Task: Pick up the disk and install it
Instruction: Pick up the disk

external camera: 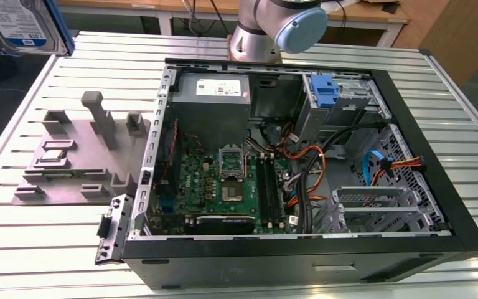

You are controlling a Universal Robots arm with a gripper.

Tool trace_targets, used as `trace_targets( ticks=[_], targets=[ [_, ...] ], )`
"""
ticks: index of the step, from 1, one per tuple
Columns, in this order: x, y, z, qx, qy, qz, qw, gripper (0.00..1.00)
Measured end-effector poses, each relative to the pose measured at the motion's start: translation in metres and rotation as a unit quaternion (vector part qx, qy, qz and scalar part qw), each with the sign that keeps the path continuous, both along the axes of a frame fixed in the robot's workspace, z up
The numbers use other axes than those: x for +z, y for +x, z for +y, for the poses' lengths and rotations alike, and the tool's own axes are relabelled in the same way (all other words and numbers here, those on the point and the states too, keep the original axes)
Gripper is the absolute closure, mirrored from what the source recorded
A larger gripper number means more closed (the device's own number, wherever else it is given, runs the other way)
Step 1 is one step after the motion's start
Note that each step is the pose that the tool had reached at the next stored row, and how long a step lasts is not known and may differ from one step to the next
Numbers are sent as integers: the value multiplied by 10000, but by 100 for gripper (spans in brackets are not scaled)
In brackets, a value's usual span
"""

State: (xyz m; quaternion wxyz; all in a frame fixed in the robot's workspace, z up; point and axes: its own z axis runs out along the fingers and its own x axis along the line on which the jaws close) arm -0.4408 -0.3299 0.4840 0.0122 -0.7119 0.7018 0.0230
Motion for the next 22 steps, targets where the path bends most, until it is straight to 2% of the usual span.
trace_targets(
  ticks=[6,11,22],
  targets=[
    [91,0,0,0,0,1,10000,64],
    [97,0,-4,0,-1,0,10000,64],
    [97,2,-126,0,-6,0,10000,64]
  ],
)
